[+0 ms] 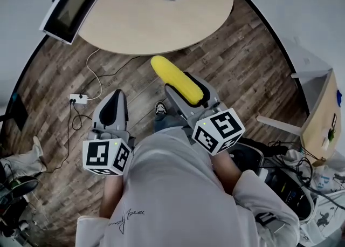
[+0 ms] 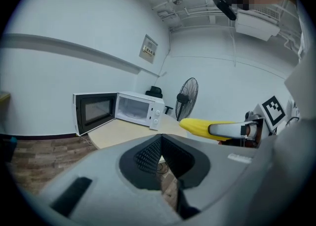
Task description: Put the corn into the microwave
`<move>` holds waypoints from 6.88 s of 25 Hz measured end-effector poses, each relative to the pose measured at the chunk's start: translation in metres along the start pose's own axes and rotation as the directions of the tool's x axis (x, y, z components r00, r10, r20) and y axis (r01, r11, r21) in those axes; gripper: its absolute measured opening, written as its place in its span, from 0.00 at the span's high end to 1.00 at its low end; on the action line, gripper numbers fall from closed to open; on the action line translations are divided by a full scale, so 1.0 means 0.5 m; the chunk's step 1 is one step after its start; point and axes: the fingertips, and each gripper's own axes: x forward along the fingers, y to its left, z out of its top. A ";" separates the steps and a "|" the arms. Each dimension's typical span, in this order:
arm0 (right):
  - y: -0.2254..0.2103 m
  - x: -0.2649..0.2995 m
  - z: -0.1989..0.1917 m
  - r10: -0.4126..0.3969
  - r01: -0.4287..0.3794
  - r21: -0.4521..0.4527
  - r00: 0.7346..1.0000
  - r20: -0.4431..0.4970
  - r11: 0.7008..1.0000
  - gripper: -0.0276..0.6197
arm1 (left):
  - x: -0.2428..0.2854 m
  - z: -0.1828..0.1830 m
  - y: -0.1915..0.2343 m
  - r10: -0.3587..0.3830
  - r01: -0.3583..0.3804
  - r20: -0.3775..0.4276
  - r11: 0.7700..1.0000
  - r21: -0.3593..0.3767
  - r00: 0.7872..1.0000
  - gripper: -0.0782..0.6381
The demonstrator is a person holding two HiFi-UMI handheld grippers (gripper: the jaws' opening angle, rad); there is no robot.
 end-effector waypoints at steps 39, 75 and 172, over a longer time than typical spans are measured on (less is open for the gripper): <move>-0.070 0.266 0.131 -0.055 0.053 0.055 0.998 0.033 0.997 0.55 | 0.226 0.146 0.195 -0.095 0.095 0.005 0.995 -0.013 0.995 0.90; -0.008 0.656 0.274 -0.222 0.214 0.081 0.969 0.108 0.974 0.55 | 0.410 0.354 0.497 -0.375 0.375 0.002 0.927 0.022 0.927 0.90; -0.407 0.969 0.190 -0.368 0.374 0.107 0.927 -0.077 0.921 0.55 | 0.568 0.284 0.532 -0.286 0.280 -0.185 0.958 -0.063 0.940 0.90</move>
